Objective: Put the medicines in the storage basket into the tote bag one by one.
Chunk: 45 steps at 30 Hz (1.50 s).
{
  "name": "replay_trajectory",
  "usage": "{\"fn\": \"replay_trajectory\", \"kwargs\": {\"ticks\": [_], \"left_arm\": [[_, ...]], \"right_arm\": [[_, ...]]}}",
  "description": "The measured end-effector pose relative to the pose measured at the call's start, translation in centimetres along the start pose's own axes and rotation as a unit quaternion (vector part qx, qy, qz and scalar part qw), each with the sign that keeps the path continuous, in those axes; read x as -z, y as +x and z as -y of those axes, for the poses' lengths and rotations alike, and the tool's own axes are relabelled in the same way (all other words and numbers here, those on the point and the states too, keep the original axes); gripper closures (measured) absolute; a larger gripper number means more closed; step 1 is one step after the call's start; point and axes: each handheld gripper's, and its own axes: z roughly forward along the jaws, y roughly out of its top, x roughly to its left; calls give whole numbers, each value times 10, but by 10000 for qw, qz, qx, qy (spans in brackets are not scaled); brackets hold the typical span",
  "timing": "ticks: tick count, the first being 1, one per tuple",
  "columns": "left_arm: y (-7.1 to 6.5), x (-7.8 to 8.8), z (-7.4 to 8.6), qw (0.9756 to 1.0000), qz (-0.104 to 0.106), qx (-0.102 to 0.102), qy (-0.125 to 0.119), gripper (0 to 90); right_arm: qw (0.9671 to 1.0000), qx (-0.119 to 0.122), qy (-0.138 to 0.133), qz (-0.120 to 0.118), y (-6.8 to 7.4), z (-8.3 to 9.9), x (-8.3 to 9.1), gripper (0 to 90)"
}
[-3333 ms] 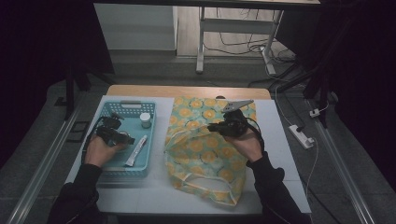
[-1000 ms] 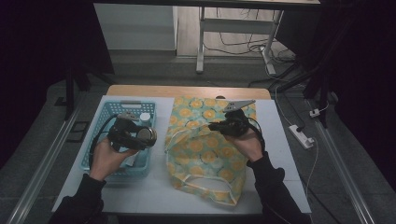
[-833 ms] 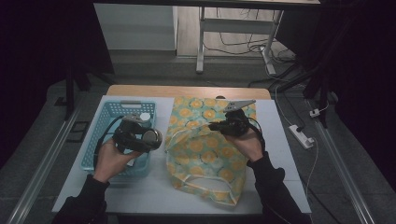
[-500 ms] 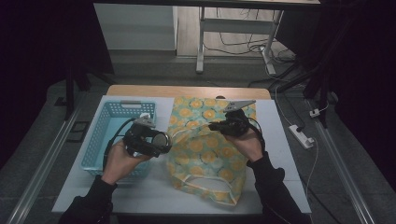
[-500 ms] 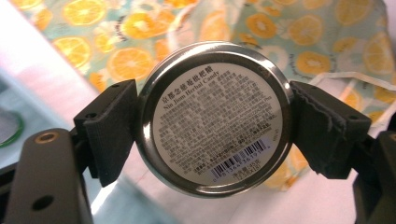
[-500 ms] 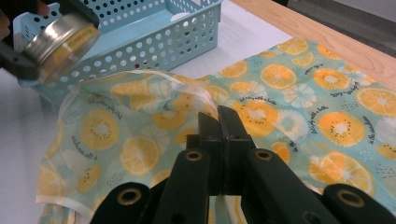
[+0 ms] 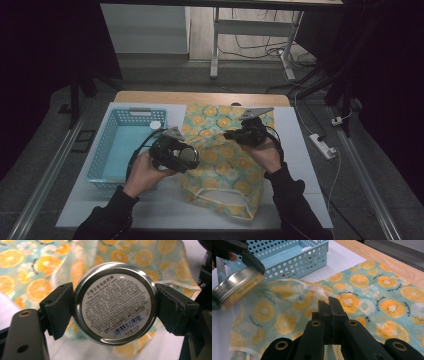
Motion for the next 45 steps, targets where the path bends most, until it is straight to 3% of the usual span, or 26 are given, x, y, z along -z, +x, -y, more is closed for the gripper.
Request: {"fn": "replay_trajectory", "kwargs": {"ticks": [15, 21, 28, 38, 45], "left_arm": [[-10, -39, -20, 9991, 348, -122, 194, 205], [-10, -56, -27, 9988, 383, -155, 279, 204], [-8, -75, -34, 9978, 578, -157, 276, 204], [3, -94, -38, 9987, 380, -117, 331, 204], [16, -103, -38, 9992, 219, 31, 341, 204]], "right_arm": [[10000, 14, -45, 68, 0, 1, -2, 900], [10000, 14, -74, 63, 2, 0, -2, 900], [9999, 67, -118, 36, 5, -1, -2, 900], [9999, 87, -112, 12, 7, -2, -2, 900], [9999, 99, -91, -7, 8, -2, -3, 900]]}}
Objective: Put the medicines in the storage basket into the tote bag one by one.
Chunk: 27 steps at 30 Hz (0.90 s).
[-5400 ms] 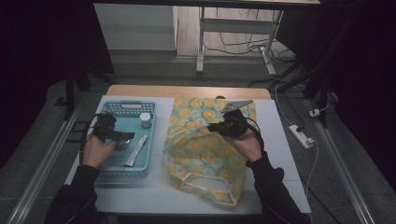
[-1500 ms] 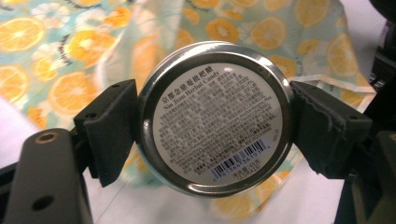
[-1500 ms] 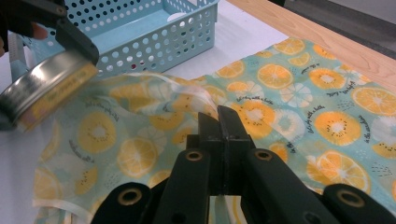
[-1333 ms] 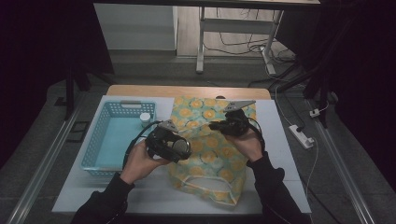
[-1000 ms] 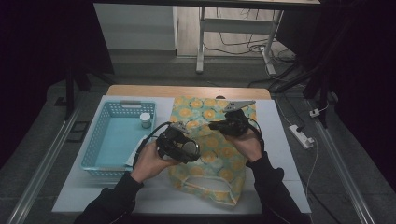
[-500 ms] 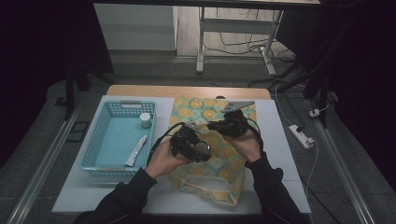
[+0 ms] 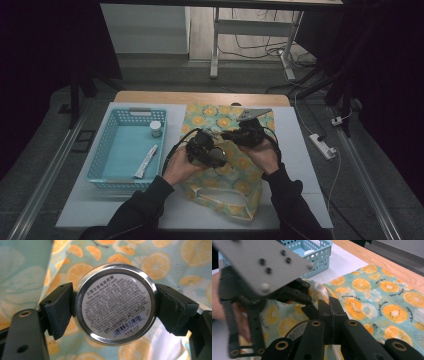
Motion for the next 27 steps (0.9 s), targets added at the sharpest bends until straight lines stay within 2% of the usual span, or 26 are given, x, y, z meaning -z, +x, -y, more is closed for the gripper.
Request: {"fn": "replay_trajectory", "kwargs": {"ticks": [5, 11, 27], "left_arm": [[6, -6, -3, 9999, -110, 31, -12, 204], [11, -15, -2, 9996, -285, -35, 20, 204], [20, -37, 6, 9988, -451, -190, -65, 203]], "right_arm": [[10000, 0, 10, 6, 0, 0, 0, 900], [10000, -35, 39, 27, -3, 2, -1, 900], [9999, -85, 109, 80, -8, 6, -4, 900]]}}
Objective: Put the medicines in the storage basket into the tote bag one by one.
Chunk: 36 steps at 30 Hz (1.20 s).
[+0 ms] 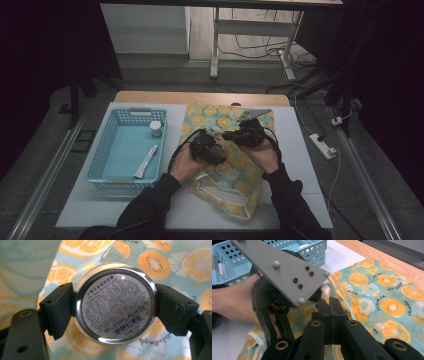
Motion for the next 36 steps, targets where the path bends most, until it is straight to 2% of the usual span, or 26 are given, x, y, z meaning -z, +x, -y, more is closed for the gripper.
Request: {"fn": "replay_trajectory", "kwargs": {"ticks": [5, 8, 16, 20, 23, 26, 36], "left_arm": [[0, -4, 0, 10000, -25, -2, -14, 200], [-2, -5, 0, 9998, -209, -74, 7, 190], [-3, 5, -2, 9998, -173, 6, -54, 112], [-6, 10, -3, 9999, 31, 106, -60, 74], [-9, 15, -3, 9999, 44, 125, -69, 38], [-11, 21, -1, 9996, 179, 165, -107, 0], [-15, 41, 7, 9982, 438, 199, -355, 0]], "right_arm": [[10000, -27, -3, 22, -2, 1, 0, 900], [10000, -34, 11, 32, -3, 2, 0, 900], [10000, -50, 0, 58, -6, 3, 2, 900], [10000, -59, 5, 55, -6, 4, 3, 900], [10000, -41, 1, 57, -6, 4, 3, 900], [10000, -11, 9, 59, -6, 4, 3, 900], [10000, 49, 24, 33, -4, 4, 3, 900]]}}
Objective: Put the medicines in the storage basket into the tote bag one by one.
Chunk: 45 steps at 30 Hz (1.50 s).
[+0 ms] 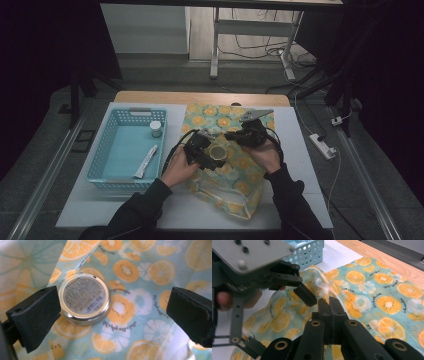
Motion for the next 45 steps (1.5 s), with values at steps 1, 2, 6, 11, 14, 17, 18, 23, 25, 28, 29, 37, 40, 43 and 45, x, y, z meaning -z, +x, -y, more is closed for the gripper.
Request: {"fn": "replay_trajectory", "kwargs": {"ticks": [1, 2, 6, 11, 14, 17, 18, 23, 25, 28, 29, 37, 40, 43, 45], "left_arm": [[0, 2, 1, 10000, 2, -1, -7, 0], [-1, 3, 2, 10000, 11, 2, -2, 0], [-1, 8, 4, 10000, 54, -9, 17, 0], [-2, 14, 7, 9999, 143, -5, 1, 0], [-4, 17, 9, 9999, 150, -29, 20, 0], [-3, 21, 12, 9997, 248, -10, 26, 0], [-3, 22, 12, 9996, 295, 0, 15, 0], [-2, 31, 15, 9989, 463, 79, -12, 0], [-2, 34, 16, 9990, 435, 43, 3, 0], [-2, 39, 18, 9992, 384, 49, -27, 0], [-2, 41, 19, 9993, 373, 53, -45, 0], [1, 57, 27, 9996, 188, 165, -164, 0], [4, 65, 31, 9994, 85, 239, -224, 0], [6, 73, 35, 9992, -26, 287, -264, 0], [9, 77, 38, 9990, -75, 338, -271, 0]], "right_arm": [[10000, 5, -9, -7, 0, 0, 0, 900], [10000, 15, -3, 6, 0, 0, 0, 900], [10000, 24, 19, -15, 0, 1, 1, 900], [10000, 24, 33, -5, 0, 1, 1, 900], [10000, 10, 19, -1, 0, 1, 2, 900], [10000, 2, 9, 6, 0, 1, 2, 900], [10000, -1, 1, 7, 0, 1, 2, 900], [10000, -4, 4, -3, 1, 1, 3, 900], [10000, -1, 2, -5, 0, 2, 3, 900], [10000, 2, 8, -3, 0, 2, 3, 900], [10000, -1, 7, -4, 0, 2, 3, 900], [10000, 0, 22, -15, 1, 3, 3, 900], [10000, 7, 17, -16, 1, 3, 4, 900], [10000, 4, 9, -9, 1, 3, 4, 900], [10000, 2, 9, -9, 1, 3, 4, 900]]}}
